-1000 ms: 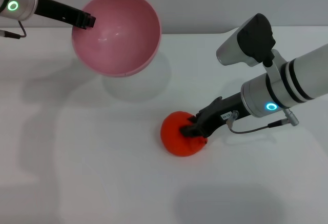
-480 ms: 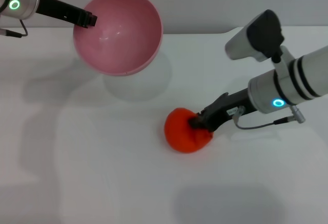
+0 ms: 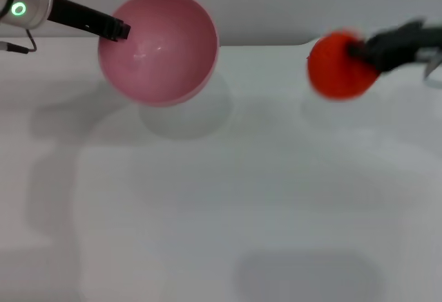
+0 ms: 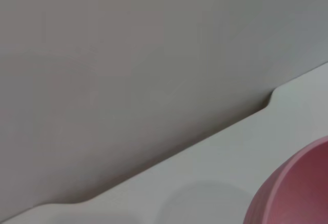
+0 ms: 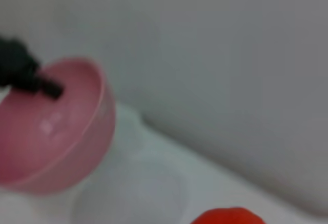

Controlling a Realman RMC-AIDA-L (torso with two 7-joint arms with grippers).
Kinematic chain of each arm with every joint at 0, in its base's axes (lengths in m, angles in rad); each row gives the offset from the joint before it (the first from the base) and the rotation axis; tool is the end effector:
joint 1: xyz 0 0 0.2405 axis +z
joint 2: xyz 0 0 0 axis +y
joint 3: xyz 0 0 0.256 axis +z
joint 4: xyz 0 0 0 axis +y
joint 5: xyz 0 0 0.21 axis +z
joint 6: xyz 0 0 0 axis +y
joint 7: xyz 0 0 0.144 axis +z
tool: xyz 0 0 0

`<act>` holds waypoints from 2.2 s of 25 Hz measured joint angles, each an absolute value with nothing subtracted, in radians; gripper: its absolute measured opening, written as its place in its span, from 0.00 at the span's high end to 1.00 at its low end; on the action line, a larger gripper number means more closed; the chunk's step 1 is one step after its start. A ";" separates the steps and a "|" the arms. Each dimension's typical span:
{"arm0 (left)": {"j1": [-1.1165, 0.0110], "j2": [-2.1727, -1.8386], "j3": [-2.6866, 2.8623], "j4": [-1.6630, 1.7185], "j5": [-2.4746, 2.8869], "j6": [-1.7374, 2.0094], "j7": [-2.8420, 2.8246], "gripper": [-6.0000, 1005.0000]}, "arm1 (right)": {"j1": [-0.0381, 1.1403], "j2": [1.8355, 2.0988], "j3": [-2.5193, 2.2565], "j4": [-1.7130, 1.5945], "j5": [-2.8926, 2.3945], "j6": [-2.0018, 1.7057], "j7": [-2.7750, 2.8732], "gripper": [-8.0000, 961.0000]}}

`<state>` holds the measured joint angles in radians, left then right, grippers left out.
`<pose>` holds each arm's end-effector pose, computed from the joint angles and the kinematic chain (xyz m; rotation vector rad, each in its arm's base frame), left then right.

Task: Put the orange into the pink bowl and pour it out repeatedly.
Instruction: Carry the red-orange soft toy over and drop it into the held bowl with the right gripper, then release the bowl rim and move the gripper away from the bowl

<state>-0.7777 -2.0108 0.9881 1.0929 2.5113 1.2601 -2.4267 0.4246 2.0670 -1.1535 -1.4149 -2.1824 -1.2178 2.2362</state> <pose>-0.1789 0.4432 0.0657 -2.3403 -0.9476 -0.0158 0.1874 0.3793 0.0612 -2.4176 0.7308 0.2608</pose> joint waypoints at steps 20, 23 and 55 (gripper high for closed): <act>-0.790 -2.056 1.157 1.085 2.472 1.304 -2.440 0.95 | 0.489 2.077 -1.373 -1.726 -2.129 -1.213 2.213 0.95; -0.792 -2.056 1.165 1.084 2.457 1.302 -2.438 0.95 | 0.499 2.077 -1.419 -1.681 -2.129 -1.181 2.213 0.95; -0.791 -2.048 1.167 1.065 2.496 1.370 -2.427 0.95 | 0.380 2.087 -1.366 -1.592 -1.931 -1.060 1.884 0.51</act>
<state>-0.7908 -2.0479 1.1671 1.0645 2.4964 1.3700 -2.4268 0.3798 2.0874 -1.3659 -1.5918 -1.9305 -1.0598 1.8842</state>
